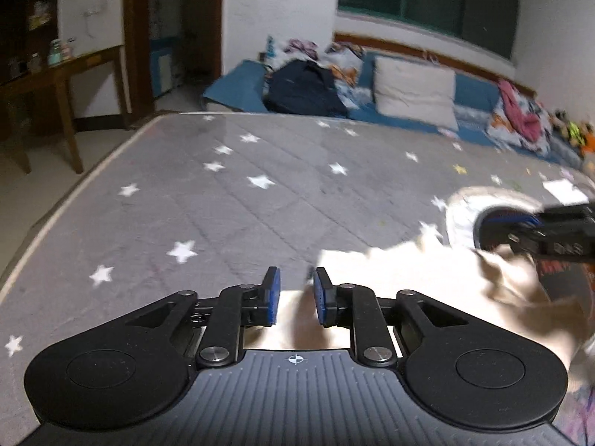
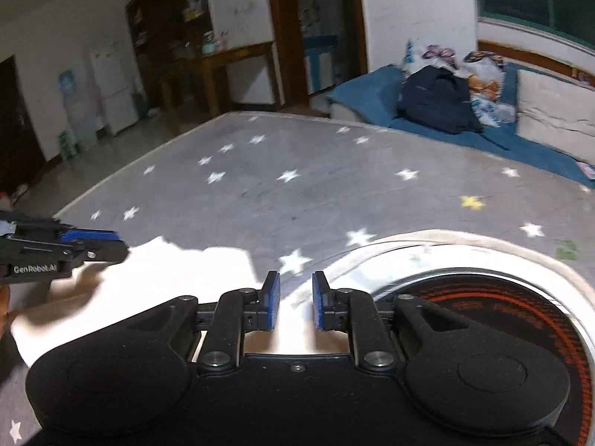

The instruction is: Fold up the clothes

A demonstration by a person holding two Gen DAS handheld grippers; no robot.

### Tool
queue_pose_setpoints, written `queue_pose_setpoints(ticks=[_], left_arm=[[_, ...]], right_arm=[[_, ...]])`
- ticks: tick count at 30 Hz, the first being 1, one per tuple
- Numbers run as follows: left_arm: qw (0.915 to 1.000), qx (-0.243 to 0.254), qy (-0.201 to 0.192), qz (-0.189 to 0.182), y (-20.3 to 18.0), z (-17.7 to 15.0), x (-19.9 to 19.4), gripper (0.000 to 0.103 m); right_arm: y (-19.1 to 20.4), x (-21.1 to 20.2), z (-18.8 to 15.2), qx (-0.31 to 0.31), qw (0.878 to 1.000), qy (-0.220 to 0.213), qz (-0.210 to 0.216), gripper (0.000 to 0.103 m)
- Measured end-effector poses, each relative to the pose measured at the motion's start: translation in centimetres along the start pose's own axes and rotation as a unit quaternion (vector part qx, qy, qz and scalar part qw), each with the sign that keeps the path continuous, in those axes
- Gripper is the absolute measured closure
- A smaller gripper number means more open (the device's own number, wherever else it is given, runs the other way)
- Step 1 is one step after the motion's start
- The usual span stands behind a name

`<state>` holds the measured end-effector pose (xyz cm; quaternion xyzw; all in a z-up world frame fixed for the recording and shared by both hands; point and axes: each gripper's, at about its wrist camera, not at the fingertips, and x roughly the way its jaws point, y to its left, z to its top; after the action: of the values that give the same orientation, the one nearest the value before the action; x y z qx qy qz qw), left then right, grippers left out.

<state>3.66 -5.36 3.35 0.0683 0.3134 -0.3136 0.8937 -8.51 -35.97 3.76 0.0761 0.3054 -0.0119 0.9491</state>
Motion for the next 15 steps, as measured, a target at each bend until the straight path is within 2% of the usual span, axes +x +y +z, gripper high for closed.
queue_pose_setpoints(ticks=[2,5,7,10,15], left_arm=[[0.9999,-0.008,-0.006,0.002,0.6,-0.2,-1.1,0.082],[0.9997,0.016,-0.009,0.015,0.5,-1.3,-2.7,0.082],[0.9986,0.038,-0.004,0.037,0.2,-2.3,-3.2,0.082],[0.9982,0.039,0.008,0.044,0.4,-3.3,-3.4,0.080],[0.9986,0.027,0.016,0.043,0.9,-3.9,-3.4,0.069]], right_arm=[[0.0,-1.4,-0.4,-0.006,1.000,-0.004,0.004,0.084],[0.8,-3.0,-1.5,-0.030,0.999,-0.002,0.016,0.084],[1.2,-3.2,-2.3,-0.045,0.999,0.005,0.015,0.084],[1.6,-2.9,-3.4,-0.058,0.998,0.026,0.004,0.084],[0.8,-3.0,-3.6,-0.034,0.999,0.026,-0.008,0.084]])
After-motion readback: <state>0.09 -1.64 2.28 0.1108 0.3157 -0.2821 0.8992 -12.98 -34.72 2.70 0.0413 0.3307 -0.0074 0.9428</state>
